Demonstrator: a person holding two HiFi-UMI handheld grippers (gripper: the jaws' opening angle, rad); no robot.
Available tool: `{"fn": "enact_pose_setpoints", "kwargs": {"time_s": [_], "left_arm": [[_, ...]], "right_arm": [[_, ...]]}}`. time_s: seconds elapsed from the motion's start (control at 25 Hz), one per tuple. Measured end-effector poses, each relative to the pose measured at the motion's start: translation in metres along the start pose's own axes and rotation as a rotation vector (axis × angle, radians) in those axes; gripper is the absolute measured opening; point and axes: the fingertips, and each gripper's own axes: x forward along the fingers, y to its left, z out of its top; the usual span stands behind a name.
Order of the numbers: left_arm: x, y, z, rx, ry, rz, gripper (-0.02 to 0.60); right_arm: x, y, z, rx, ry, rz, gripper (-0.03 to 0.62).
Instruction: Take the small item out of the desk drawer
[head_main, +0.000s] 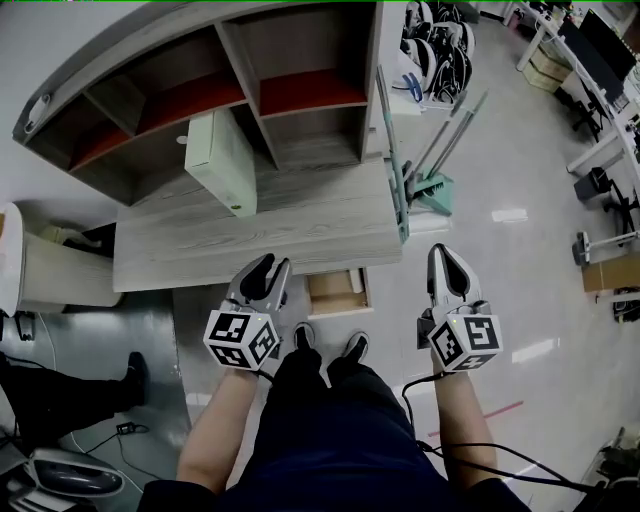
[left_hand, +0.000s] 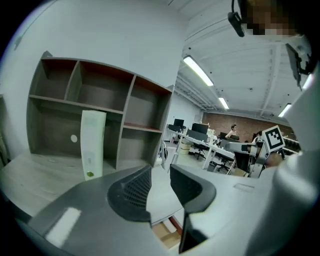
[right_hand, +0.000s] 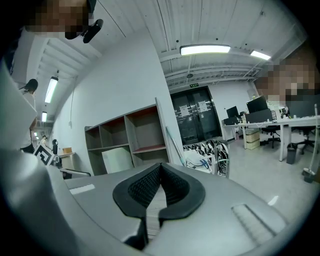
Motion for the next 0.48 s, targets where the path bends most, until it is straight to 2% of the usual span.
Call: {"fn": "enact_pose_setpoints", "kwargs": {"time_s": [0.24,0.48], "left_arm": [[0.04,0.005,-0.051,-0.052,0.136,-0.084,0.121],[0.065,-0.018,-0.108,-0.013,0.29,-0.22,0.121]], "right_arm": [[0.007,-0.01,-0.016,0.017,0.029,-0.083,0.006],[0.007,-0.016,-0.028,0.023,0.05,-0.167,0.006]]}}
